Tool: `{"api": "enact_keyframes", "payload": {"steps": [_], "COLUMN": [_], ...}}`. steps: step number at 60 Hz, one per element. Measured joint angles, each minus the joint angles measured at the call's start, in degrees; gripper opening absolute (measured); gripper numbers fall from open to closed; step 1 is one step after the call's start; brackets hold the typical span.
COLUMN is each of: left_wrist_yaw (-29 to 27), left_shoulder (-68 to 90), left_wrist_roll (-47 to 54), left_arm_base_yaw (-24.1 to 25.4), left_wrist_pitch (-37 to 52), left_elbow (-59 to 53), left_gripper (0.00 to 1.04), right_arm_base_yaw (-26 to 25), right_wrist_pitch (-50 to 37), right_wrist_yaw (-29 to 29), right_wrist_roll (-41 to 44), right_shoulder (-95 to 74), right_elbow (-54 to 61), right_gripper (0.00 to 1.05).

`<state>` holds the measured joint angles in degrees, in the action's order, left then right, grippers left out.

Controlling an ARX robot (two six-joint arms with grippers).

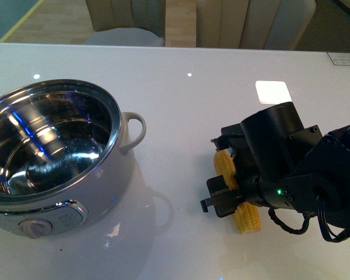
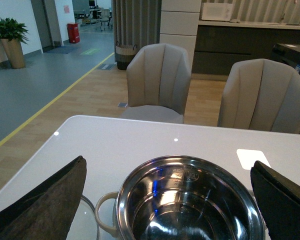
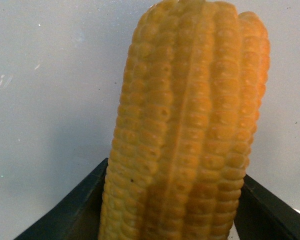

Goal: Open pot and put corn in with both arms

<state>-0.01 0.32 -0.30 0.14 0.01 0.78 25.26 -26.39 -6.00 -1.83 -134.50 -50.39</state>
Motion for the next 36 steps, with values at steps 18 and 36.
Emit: {"api": "enact_keyframes", "payload": {"steps": [18,36], "left_wrist_yaw": [0.00,0.00], "left_shoulder": [0.00,0.00], "left_wrist_roll": [0.02,0.02], "left_arm_base_yaw": [0.00,0.00], "left_wrist_pitch": [0.00,0.00], "left_elbow": [0.00,0.00], "left_gripper": [0.98,0.98], "right_arm_base_yaw": [-0.02,-0.76], "right_wrist_pitch": [-0.66,-0.50], "right_wrist_yaw": [0.22,3.82], "right_wrist_roll": [-0.11,-4.17], "right_shoulder": [0.48,8.72], "right_elbow": [0.85,4.96], "right_gripper": [0.31,0.24]}}
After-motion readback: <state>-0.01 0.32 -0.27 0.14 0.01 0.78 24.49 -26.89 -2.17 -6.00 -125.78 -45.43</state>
